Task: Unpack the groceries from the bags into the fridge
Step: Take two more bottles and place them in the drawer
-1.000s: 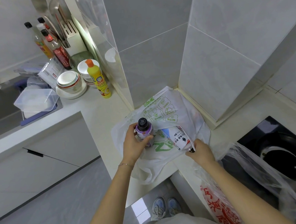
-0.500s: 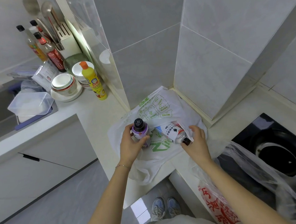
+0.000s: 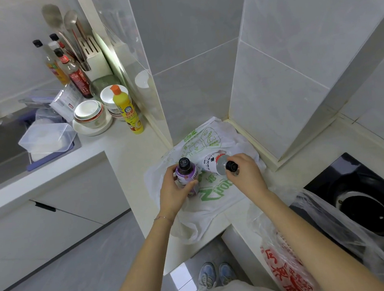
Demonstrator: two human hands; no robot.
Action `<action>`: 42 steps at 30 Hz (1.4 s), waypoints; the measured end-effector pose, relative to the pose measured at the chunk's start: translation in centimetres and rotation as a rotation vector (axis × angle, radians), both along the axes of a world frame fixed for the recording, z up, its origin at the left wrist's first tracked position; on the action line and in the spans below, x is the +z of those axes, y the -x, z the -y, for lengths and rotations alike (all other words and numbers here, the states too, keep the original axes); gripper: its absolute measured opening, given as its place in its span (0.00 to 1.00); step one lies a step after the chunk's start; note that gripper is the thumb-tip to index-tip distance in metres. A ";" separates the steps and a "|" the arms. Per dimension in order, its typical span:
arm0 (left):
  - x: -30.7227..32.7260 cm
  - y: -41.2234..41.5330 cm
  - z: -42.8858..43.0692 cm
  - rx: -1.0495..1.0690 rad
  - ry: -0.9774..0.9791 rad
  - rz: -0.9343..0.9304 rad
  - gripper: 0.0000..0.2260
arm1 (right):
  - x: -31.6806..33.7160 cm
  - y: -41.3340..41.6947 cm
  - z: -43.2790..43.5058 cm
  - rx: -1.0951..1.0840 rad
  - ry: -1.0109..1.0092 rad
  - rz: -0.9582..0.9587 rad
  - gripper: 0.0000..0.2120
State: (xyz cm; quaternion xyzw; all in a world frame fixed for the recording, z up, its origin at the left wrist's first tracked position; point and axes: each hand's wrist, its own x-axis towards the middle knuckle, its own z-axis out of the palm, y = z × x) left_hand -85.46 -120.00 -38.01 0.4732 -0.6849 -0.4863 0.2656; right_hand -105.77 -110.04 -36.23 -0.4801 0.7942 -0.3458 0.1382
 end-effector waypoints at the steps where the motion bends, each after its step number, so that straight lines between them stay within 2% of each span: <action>1: -0.1 0.0 0.0 0.001 0.002 -0.001 0.28 | -0.1 0.1 0.0 -0.001 -0.027 -0.007 0.14; 4: -0.1 0.0 0.0 0.002 0.003 -0.004 0.28 | -0.1 0.3 -0.2 0.003 -0.074 -0.014 0.09; 8: 0.0 0.0 0.0 -0.004 -0.003 -0.013 0.27 | 1.5 -0.4 0.2 0.001 -0.042 -0.099 0.13; 18: -0.2 -0.1 0.0 0.000 0.007 -0.020 0.27 | 3.0 0.2 1.3 -0.019 0.086 -0.269 0.13; 24: -0.2 0.0 0.0 0.002 0.010 -0.021 0.27 | 3.0 -0.5 3.4 -0.063 0.057 -0.350 0.16; 27: -0.2 0.0 -0.1 0.004 0.017 -0.025 0.26 | 2.8 -1.1 4.0 0.037 0.048 -0.224 0.18; 32: -0.3 -0.1 0.1 -0.002 0.017 0.002 0.27 | 0.9 -1.4 3.7 0.145 -0.007 0.123 0.30; 34: -0.3 -0.2 0.2 -0.010 0.015 0.014 0.27 | 0.3 -1.3 3.7 0.144 -0.018 0.207 0.33; 37: -0.1 -0.2 0.3 -0.016 0.017 0.020 0.27 | -0.2 -1.3 4.1 0.163 -0.069 0.350 0.43; 39: -0.1 -0.2 0.3 -0.020 0.018 0.019 0.26 | -0.5 -1.5 4.4 0.172 -0.086 0.417 0.48; 42: 0.0 -0.3 0.3 -0.028 0.019 0.028 0.26 | -0.8 -2.0 5.0 0.142 -0.066 0.413 0.48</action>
